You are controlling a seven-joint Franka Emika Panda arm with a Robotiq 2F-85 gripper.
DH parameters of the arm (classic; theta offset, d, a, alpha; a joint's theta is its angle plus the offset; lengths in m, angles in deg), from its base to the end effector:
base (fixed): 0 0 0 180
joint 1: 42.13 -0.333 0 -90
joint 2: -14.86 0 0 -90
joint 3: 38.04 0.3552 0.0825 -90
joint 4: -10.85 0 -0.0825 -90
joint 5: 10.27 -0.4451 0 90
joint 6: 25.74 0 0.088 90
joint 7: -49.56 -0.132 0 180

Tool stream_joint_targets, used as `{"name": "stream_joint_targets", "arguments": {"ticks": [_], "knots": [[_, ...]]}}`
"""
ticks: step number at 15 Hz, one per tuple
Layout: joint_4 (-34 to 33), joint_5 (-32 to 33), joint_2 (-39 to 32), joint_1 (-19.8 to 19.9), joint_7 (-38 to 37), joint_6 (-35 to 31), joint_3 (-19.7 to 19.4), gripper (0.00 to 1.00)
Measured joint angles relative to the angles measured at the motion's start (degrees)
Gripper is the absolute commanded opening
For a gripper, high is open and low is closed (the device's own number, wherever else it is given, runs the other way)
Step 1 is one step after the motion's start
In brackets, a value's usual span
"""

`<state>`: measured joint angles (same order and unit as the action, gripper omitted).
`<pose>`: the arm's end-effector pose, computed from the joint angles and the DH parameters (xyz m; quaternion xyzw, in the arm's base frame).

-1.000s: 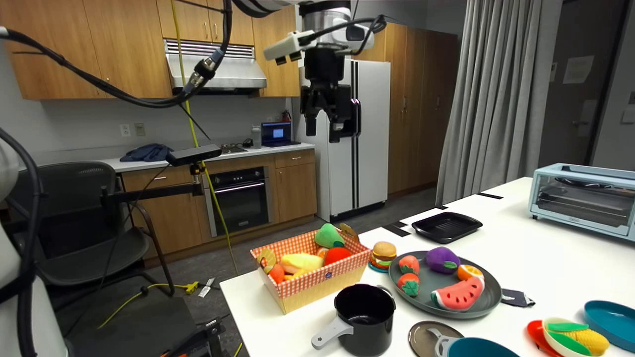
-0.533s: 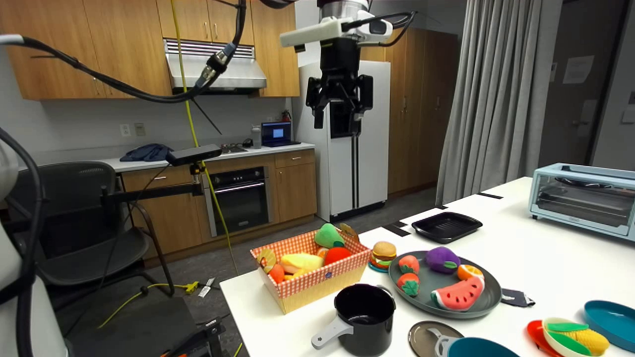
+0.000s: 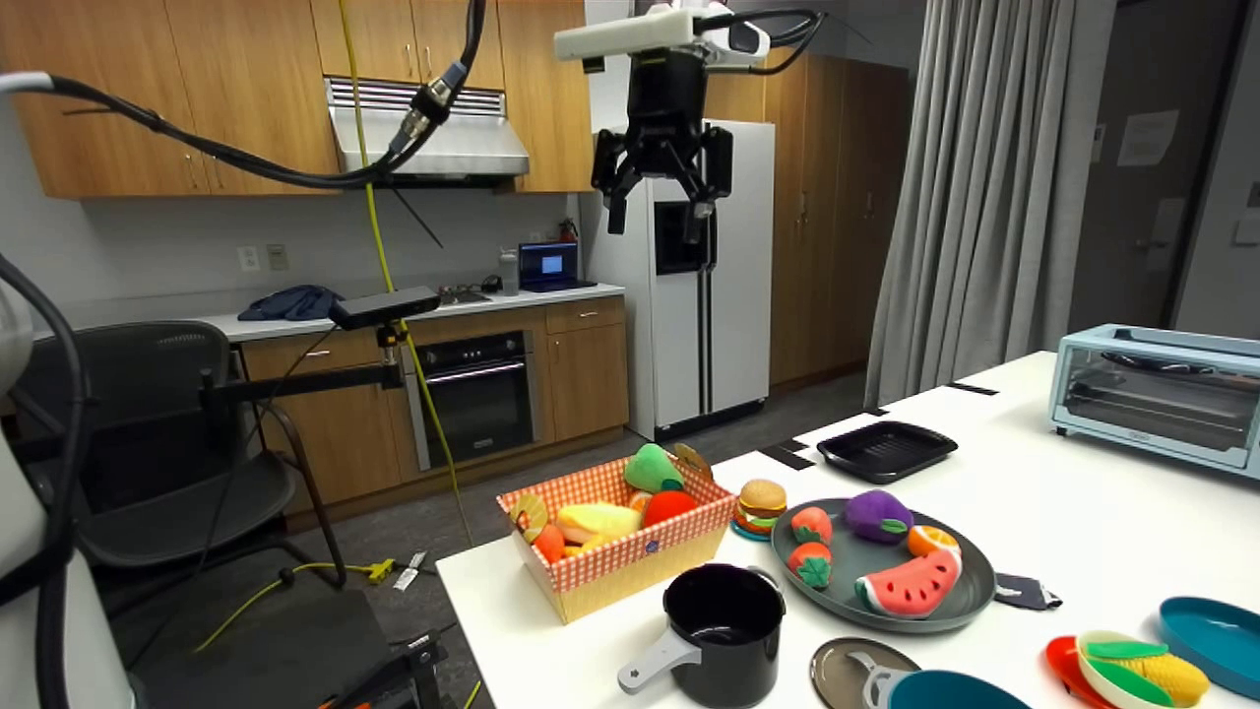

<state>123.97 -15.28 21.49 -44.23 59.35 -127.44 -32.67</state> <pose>0.5617 0.0850 0.5092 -0.9887 -0.1387 0.0412 0.0378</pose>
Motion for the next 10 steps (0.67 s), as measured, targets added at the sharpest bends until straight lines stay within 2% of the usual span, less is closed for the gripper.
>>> {"name": "stream_joint_targets", "arguments": {"ticks": [5, 10], "knots": [[1.55, 0.36, -0.91, -0.72, -1.03, -1.31, 0.24, 1.00], [2.22, 1.60, -5.02, -1.02, -5.04, -7.00, 0.15, 1.00]]}}
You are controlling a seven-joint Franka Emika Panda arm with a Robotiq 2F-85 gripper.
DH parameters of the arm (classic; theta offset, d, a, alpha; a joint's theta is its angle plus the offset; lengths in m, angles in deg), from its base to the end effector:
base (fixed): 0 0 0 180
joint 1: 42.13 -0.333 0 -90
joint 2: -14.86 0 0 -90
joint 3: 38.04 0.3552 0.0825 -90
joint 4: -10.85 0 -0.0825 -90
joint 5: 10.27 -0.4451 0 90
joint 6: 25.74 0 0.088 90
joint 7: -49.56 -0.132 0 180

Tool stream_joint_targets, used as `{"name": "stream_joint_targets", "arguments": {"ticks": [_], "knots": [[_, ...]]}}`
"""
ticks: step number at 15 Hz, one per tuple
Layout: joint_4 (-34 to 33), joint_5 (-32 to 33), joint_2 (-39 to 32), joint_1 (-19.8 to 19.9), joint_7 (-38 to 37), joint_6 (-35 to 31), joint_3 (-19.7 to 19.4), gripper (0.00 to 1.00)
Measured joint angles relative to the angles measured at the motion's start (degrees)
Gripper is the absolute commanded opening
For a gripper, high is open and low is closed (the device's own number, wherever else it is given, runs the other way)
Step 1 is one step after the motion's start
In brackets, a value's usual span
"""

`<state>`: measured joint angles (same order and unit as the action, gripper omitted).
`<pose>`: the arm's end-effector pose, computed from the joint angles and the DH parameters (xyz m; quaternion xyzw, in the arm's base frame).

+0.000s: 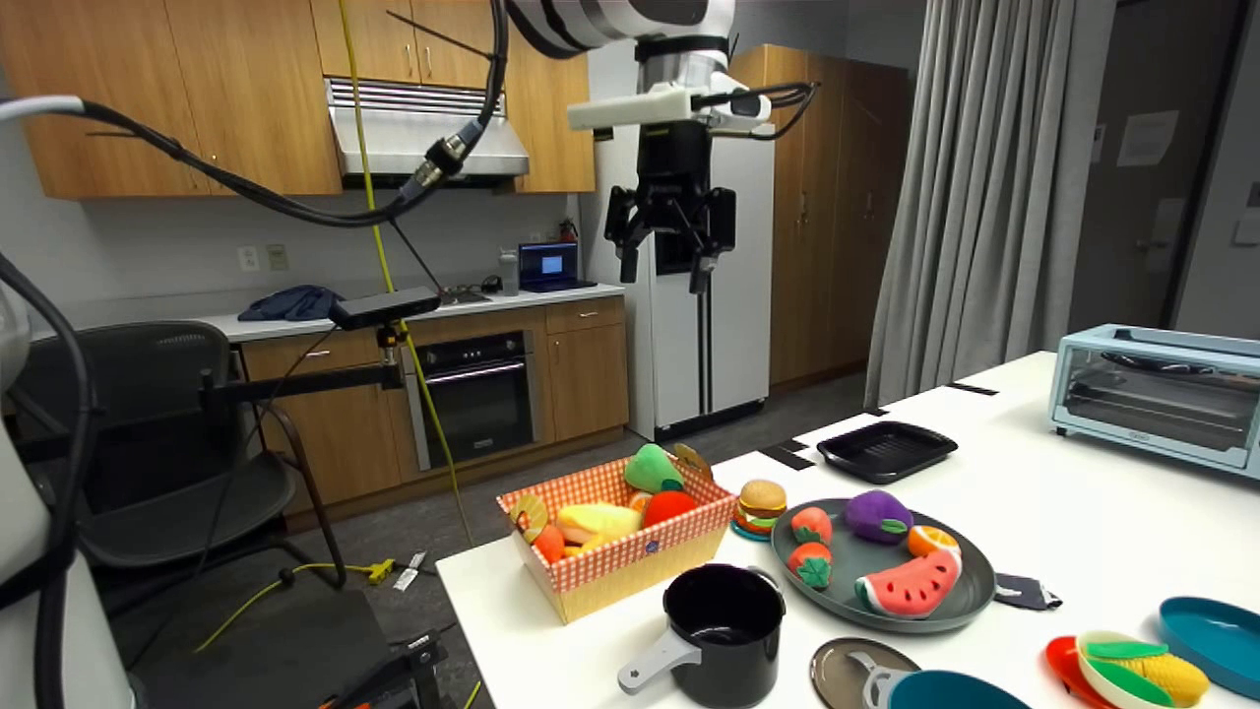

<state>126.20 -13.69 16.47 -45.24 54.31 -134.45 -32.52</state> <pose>0.5817 0.0944 0.4476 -0.9931 -0.1055 0.0448 0.0250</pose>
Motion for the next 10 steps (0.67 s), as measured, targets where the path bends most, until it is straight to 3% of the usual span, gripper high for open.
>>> {"name": "stream_joint_targets", "arguments": {"ticks": [10], "knots": [[-1.14, 9.09, -8.54, 1.22, -12.10, -9.54, -4.70, 1.00]]}}
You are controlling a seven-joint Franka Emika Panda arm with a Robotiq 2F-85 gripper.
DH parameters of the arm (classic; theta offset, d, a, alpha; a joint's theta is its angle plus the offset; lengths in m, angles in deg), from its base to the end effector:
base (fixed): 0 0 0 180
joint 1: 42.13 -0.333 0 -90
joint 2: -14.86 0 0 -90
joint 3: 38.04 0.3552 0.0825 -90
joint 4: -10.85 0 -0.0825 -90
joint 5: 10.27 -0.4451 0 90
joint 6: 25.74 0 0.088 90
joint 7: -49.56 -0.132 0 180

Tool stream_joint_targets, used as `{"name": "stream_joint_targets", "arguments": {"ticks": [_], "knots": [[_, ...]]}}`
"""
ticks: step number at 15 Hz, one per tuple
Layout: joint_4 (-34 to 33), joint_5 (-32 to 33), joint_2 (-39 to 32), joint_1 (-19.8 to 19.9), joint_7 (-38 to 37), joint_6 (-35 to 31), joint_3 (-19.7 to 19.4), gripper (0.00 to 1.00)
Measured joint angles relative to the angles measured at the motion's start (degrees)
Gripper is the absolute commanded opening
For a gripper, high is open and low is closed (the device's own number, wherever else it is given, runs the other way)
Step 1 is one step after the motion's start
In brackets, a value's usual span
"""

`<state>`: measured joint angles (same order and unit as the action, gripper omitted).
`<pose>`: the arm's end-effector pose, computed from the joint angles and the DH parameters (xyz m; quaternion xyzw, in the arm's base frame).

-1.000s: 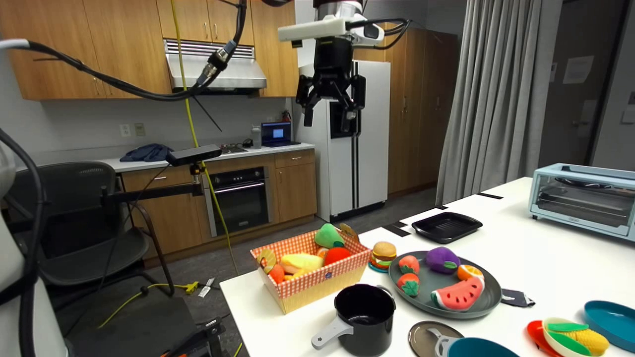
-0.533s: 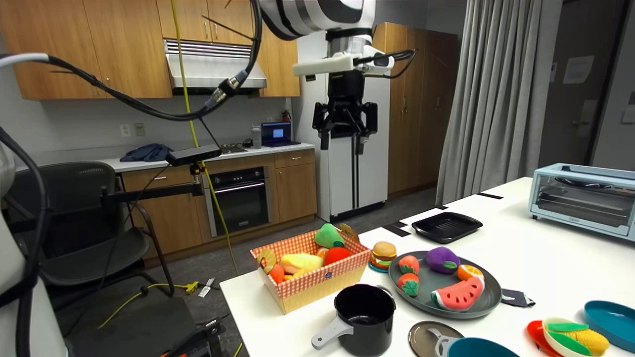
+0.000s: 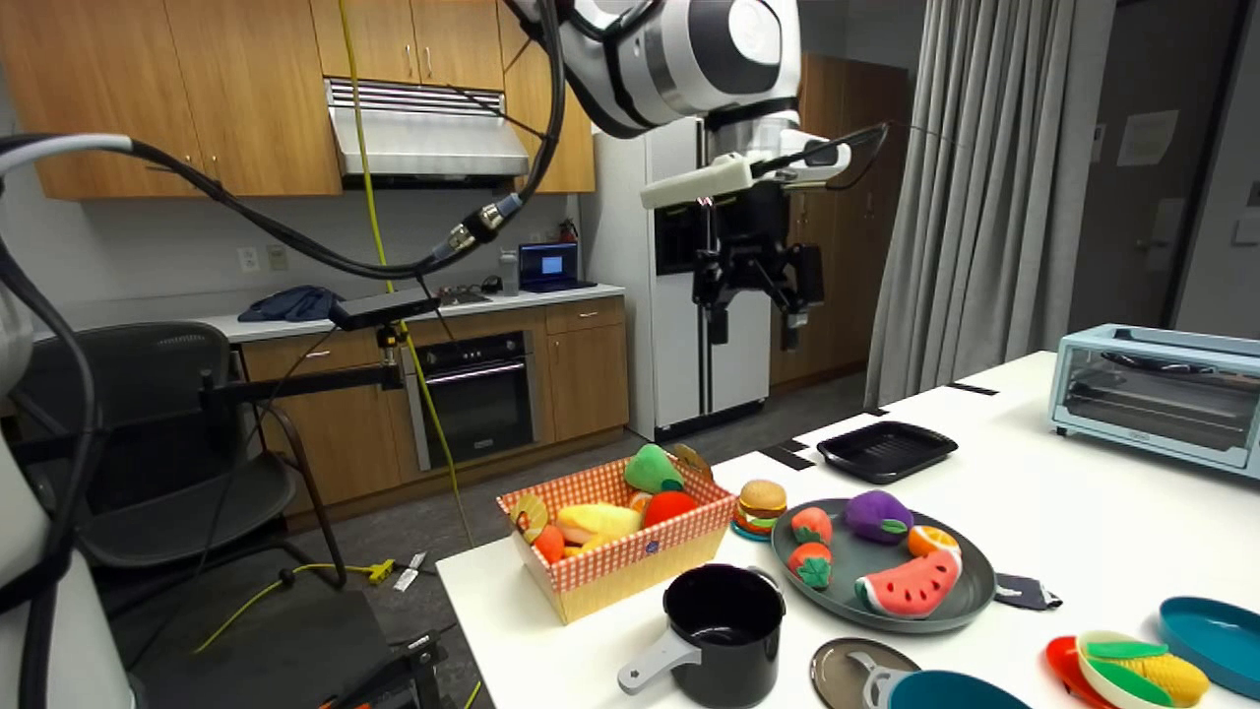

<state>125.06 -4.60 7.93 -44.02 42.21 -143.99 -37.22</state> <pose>0.6295 0.0223 0.3801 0.9987 -0.0160 -0.0214 0.0441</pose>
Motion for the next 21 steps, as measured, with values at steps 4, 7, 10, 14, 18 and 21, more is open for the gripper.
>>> {"name": "stream_joint_targets", "arguments": {"ticks": [4, 7, 10, 14, 18, 21], "knots": [[-0.63, 1.63, -3.07, 0.85, -4.75, -1.91, -2.57, 1.00], [-0.92, 1.65, -5.21, 0.96, -6.94, -2.34, -3.67, 1.00], [-1.46, 1.65, -7.28, 0.96, -8.68, -2.61, -4.01, 1.00], [-2.91, 1.65, -10.11, 1.02, -10.17, -3.77, -4.99, 1.00], [-7.11, 1.65, -13.74, 1.44, -12.03, -4.44, -6.90, 1.00], [-10.91, 1.65, -16.53, 1.93, -13.11, -4.43, -8.33, 1.00]]}}
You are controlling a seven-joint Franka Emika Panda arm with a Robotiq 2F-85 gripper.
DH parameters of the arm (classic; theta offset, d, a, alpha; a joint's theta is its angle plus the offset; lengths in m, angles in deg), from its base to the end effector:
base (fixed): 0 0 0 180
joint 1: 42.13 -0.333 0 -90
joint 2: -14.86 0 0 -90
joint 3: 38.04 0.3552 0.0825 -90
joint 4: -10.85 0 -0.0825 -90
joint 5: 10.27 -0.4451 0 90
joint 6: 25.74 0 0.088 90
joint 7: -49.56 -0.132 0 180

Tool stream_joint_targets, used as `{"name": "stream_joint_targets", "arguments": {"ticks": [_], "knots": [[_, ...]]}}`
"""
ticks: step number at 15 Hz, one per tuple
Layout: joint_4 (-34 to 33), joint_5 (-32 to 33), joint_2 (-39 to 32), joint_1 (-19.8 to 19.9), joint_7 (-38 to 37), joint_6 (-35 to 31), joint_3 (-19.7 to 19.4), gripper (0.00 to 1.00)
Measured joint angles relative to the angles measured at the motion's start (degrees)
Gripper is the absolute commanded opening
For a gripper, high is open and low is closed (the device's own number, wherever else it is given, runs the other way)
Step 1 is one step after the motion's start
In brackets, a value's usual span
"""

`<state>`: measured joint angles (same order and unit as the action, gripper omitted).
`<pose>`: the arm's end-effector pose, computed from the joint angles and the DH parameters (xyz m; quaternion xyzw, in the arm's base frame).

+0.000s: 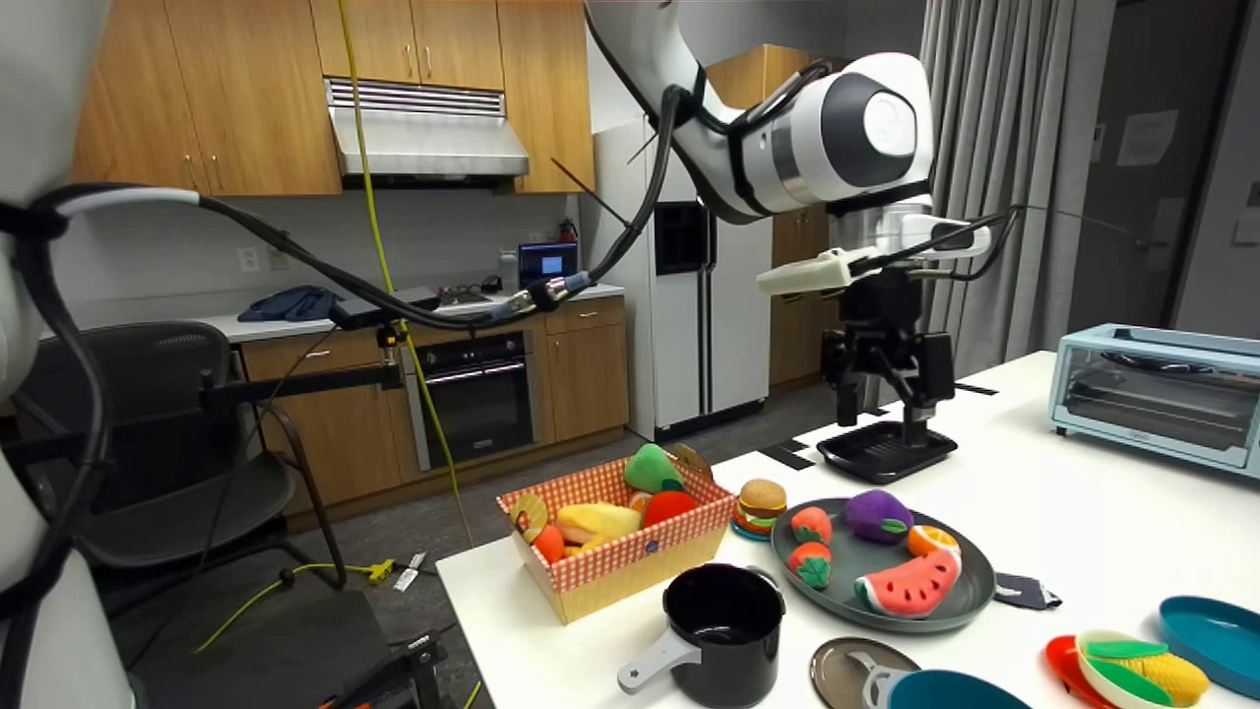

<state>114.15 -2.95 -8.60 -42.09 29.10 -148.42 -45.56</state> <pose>0.6955 -0.0951 0.2909 0.9757 -0.2015 -0.0254 0.0821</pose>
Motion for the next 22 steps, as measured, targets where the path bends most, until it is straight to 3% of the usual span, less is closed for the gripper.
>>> {"name": "stream_joint_targets", "arguments": {"ticks": [15, 22], "knots": [[0.76, 0.90, -2.51, 0.19, -0.40, -1.61, -0.60, 1.00], [0.64, 14.77, -6.57, 0.18, 0.58, -4.08, -4.92, 1.00]]}}
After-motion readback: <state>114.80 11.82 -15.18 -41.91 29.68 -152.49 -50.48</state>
